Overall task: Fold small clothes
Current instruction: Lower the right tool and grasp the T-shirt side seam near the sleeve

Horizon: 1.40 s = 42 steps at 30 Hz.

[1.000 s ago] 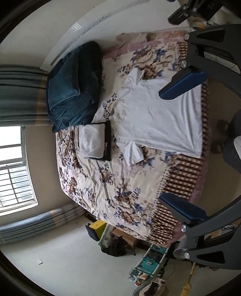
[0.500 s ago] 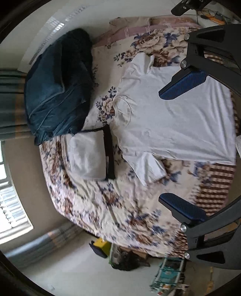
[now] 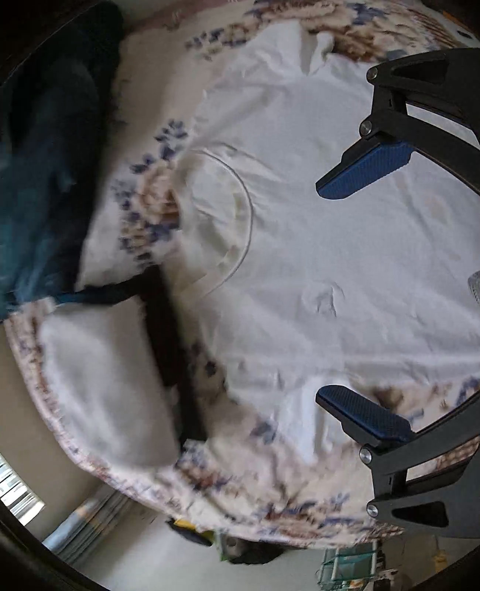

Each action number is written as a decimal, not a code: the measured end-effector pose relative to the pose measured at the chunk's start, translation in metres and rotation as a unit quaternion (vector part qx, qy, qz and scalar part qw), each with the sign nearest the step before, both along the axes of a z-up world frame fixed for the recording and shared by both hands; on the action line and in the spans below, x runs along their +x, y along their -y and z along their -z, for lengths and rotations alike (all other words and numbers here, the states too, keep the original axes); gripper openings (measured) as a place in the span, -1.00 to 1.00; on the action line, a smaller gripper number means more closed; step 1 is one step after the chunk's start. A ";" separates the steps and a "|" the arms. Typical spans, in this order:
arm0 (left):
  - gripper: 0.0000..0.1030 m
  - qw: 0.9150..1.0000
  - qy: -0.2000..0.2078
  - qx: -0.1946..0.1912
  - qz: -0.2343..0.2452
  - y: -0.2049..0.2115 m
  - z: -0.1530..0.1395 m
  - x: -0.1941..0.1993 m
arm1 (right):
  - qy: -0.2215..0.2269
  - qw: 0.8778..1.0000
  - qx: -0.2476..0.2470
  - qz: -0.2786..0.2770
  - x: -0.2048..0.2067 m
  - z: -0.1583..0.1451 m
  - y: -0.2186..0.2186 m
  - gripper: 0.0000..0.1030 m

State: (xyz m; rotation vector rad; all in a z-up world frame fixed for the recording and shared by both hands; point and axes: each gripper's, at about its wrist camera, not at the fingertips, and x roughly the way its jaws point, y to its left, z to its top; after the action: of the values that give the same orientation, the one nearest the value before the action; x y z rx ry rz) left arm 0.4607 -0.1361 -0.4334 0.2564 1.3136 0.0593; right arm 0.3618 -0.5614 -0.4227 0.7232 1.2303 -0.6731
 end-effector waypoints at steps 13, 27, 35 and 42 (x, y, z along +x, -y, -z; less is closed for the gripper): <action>1.00 0.998 -0.060 0.007 -0.027 0.040 0.102 0.017 | 0.063 0.972 0.166 0.153 -0.003 0.150 0.049 0.81; 1.00 0.996 -0.060 -0.008 -0.063 0.000 0.092 -0.015 | 0.175 0.981 0.041 0.080 0.047 0.081 -0.001 -0.81; 1.00 0.992 -0.042 -0.005 -0.117 -0.081 0.075 -0.050 | 0.166 0.959 -0.065 -0.222 0.109 0.047 -0.152 -0.85; 1.00 0.986 -0.048 0.012 -0.160 -0.124 0.078 -0.049 | 0.107 0.900 -0.130 -0.402 0.099 0.093 -0.275 -0.89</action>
State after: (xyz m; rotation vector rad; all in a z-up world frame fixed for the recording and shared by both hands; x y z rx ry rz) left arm 0.4122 -0.0125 -0.5113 0.0659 1.4407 0.3390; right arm 0.4607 -0.2866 -0.5152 0.0238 1.0802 -0.0545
